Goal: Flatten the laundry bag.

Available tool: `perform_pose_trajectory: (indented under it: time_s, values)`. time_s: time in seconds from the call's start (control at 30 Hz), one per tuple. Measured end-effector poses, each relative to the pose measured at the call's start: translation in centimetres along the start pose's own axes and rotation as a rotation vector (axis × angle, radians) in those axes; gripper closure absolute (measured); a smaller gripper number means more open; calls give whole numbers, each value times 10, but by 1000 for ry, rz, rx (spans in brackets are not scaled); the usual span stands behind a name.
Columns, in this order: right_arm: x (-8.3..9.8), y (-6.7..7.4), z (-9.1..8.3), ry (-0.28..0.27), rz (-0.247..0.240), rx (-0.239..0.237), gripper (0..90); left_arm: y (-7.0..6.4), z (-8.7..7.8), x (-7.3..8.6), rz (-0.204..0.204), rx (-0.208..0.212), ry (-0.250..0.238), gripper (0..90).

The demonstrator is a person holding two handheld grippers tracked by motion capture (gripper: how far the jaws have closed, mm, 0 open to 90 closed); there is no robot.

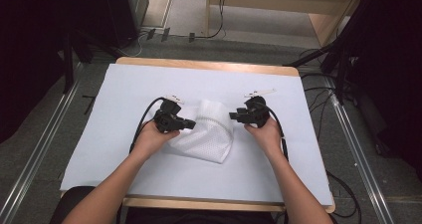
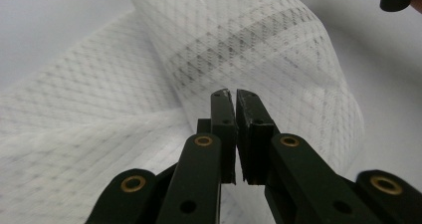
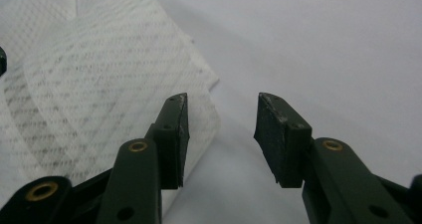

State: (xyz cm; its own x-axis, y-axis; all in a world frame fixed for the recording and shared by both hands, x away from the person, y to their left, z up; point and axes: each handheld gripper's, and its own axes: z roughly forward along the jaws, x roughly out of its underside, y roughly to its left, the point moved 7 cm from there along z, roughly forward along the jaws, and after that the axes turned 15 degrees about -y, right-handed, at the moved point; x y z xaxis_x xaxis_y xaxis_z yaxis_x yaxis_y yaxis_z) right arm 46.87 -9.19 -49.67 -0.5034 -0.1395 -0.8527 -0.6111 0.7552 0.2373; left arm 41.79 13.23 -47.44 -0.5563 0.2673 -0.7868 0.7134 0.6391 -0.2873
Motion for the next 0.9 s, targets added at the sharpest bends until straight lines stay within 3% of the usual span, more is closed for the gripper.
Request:
perform_pose_trajectory:
  time_s: [0.07,0.2,0.27,0.43,0.53,0.67,0.73,0.83,0.87,0.9]
  values:
    - [-1,0,6,27,-2,2,531,7,-4,-1,-4,-22,-3,865]
    - [-5,6,13,14,-8,-23,511,22,-12,-1,-29,-57,-21,861]
    - [-1,12,19,31,-32,-30,504,37,-19,0,-49,-91,-29,856]
    - [11,11,29,83,-46,-24,527,55,-23,1,-69,-128,-42,835]
    - [13,11,31,76,-68,-10,595,68,-21,1,-106,-138,-43,832]
    - [14,10,30,68,-125,19,692,72,-18,4,-126,-137,-34,825]
    - [16,10,30,63,-177,55,761,72,-17,4,-124,-137,-33,823]
    - [16,11,30,53,-176,59,836,72,-17,4,-123,-135,-33,820]
    - [17,13,30,54,-162,48,900,72,-16,5,-118,-135,-29,818]
    - [17,13,30,55,-163,44,900,71,-16,5,-121,-135,-30,818]
